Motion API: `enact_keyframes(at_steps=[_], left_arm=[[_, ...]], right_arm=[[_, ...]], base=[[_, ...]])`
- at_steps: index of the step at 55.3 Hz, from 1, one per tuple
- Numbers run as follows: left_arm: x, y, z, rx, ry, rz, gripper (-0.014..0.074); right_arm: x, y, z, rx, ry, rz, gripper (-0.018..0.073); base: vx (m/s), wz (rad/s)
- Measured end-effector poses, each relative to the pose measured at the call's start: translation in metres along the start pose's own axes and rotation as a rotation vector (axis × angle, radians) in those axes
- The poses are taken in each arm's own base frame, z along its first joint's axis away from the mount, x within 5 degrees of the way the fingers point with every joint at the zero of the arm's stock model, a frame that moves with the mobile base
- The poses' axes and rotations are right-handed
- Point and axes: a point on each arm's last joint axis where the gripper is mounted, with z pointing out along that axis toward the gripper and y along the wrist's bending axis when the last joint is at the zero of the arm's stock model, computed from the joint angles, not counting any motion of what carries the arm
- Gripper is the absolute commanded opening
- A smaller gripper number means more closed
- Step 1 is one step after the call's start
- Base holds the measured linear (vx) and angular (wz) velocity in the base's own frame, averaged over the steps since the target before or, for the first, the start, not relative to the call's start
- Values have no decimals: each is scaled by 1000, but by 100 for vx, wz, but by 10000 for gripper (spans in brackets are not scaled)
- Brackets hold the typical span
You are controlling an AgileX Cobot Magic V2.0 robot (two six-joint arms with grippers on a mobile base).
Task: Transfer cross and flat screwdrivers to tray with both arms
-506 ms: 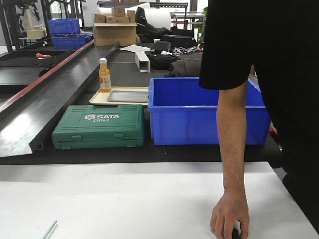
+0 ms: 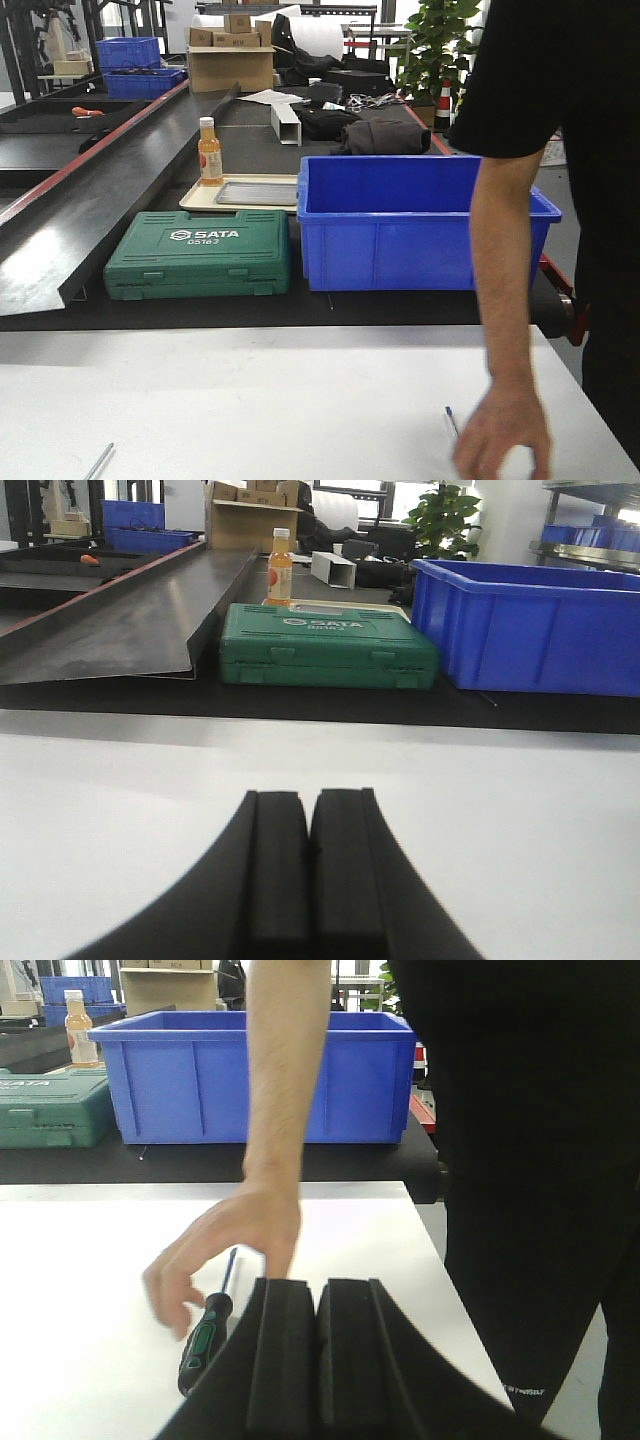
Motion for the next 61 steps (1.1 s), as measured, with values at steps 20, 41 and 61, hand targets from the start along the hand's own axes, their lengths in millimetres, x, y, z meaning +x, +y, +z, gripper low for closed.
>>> enact_keyframes(at_steps=[20, 41, 61], left_arm=[[-1, 0, 0, 2, -9, 0, -6], [-35, -6, -6, 58, -235, -45, 8], [-120, -15, -14, 40, -255, -45, 154]], right_arm=[[-1, 0, 0, 0, -7, 0, -8], [-33, 2, -6, -20, -349, 3, -8], [-117, 0, -3, 6, -78, 39, 0]], base=[[0, 0], [0, 0], [0, 0]])
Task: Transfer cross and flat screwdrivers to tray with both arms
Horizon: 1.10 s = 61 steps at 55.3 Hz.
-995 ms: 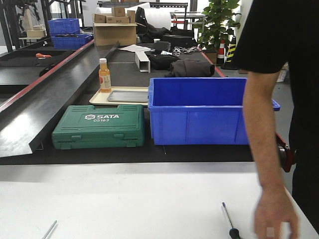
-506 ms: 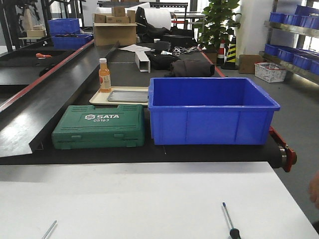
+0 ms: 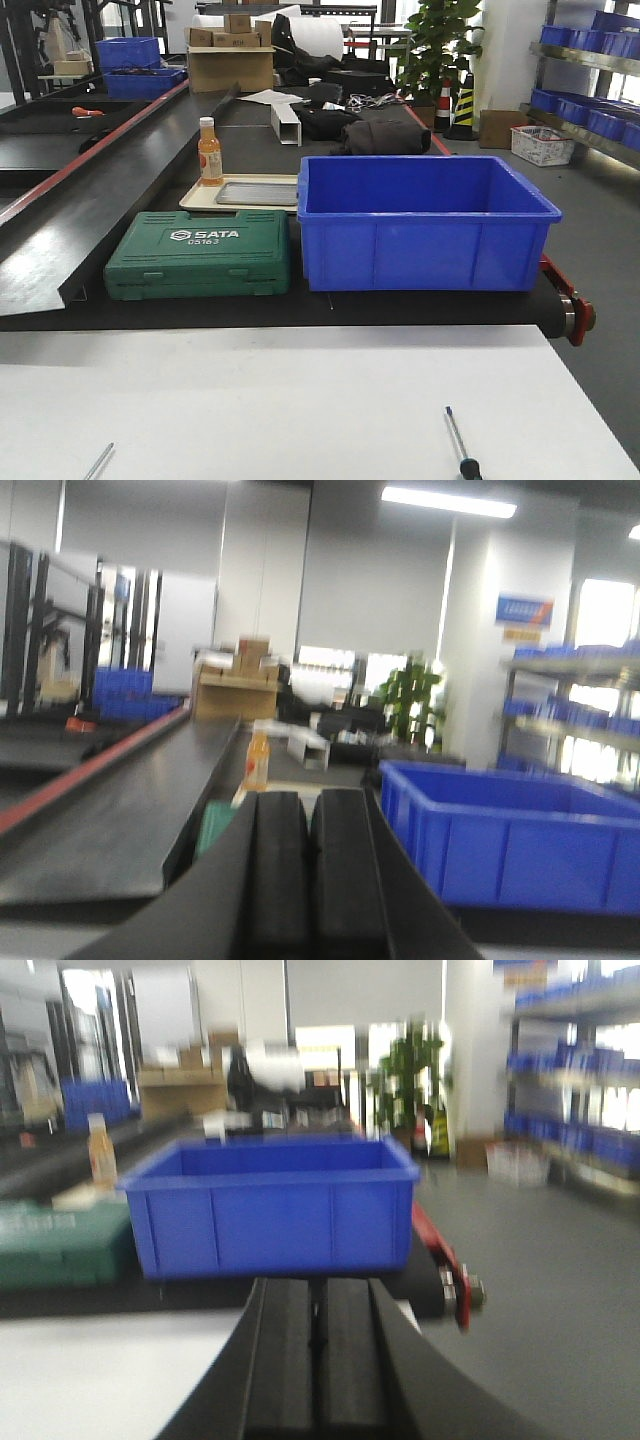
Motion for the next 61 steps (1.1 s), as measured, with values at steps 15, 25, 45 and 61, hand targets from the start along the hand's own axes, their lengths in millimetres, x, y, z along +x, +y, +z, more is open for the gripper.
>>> enact_keyframes(at_steps=[15, 25, 45, 61], left_arm=[[38, 8, 41, -82, 385, 5, 332], [59, 11, 62, -105, 527, 4, 427], [94, 19, 107, -154, 955, 126, 546], [120, 25, 188, -128, 1248, 259, 545]], right_arm=[[23, -2, 43, 24, 343, -24, 111], [39, -2, 64, 28, 474, -28, 286], [64, -3, 88, 34, 657, -31, 384], [68, -3, 91, 35, 680, -31, 384]], base=[[0, 0], [0, 0], [0, 0], [0, 0]])
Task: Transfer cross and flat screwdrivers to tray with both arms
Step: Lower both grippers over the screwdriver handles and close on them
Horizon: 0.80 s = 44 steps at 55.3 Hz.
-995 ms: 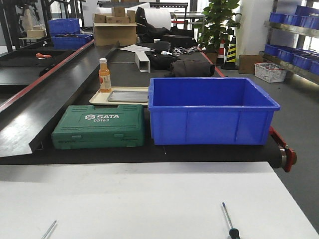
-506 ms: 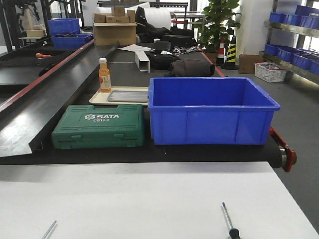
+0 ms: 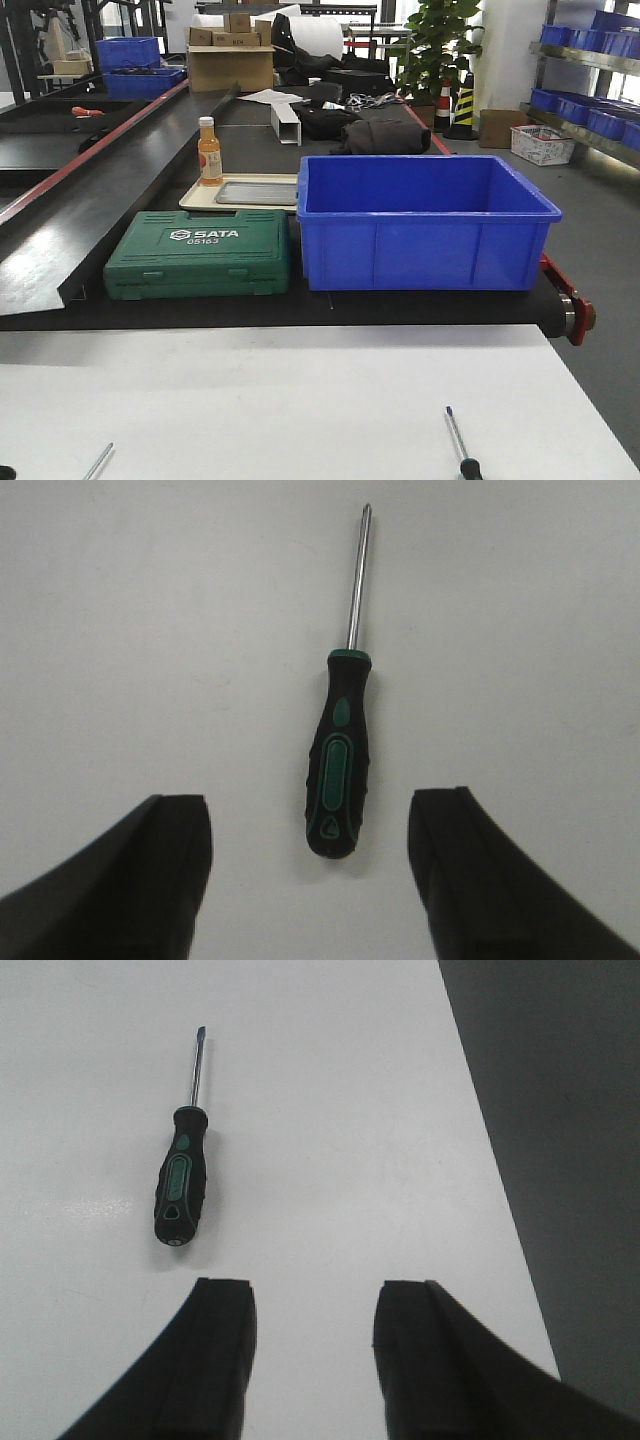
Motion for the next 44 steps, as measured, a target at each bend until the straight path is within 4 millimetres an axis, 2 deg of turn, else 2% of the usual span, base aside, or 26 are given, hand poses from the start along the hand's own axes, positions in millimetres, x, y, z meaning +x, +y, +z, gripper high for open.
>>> enact_keyframes(at_steps=[6, 11, 18, 31, 44], left_arm=[[-15, -1, 32, 6, 98, 69, 545], [-20, -3, 59, 14, 175, 106, 545], [-23, -5, 86, 22, 232, 130, 545], [-30, -8, 122, 33, 258, 151, 545], [-34, -10, 144, 38, 263, 154, 545]], right_arm=[[0, 0, 0, 0, 0, 1, 384], [0, 0, 0, 0, 0, 1, 384], [0, 0, 0, 0, -1, 1, 384], [0, 0, 0, 0, -1, 2, 384], [1, 0, 0, 1, 16, 3, 384]], base=[[0, 0], [0, 0], [0, 0], [0, 0], [0, 0]])
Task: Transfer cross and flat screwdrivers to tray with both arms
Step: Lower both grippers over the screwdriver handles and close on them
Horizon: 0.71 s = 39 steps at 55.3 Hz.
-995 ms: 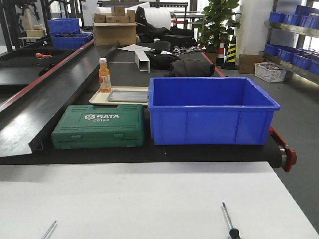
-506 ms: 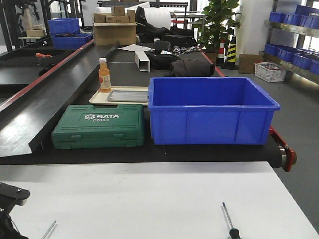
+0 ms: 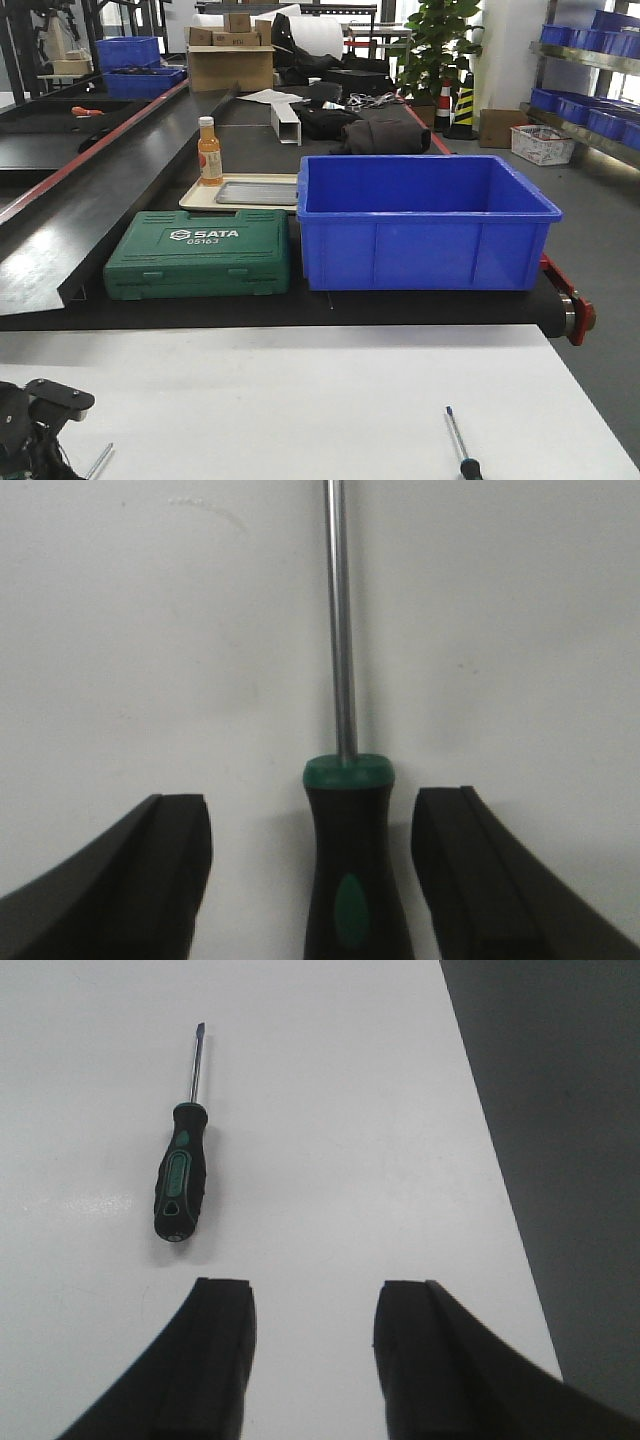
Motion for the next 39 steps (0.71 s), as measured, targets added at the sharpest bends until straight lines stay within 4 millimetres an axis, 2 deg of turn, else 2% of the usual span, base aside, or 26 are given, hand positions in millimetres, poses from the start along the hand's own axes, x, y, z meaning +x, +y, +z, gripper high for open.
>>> enact_keyframes(at_steps=[7, 22, 30, 39], left_arm=[[1, -1, 8, 4, 17, 3, 545], [0, -1, 10, 8, 14, -2, 545], [1, -4, 17, 26, 28, -27, 545], [1, -5, 21, 37, 35, -42, 545]], right_arm=[[3, 0, 0, 4, 34, 0, 384], [9, -1, -1, 8, 118, 10, 386], [0, -1, 0, 13, 171, 15, 388], [-18, 0, 11, 16, 228, 16, 388]], base=[[0, 0], [0, 0], [0, 0], [0, 0]])
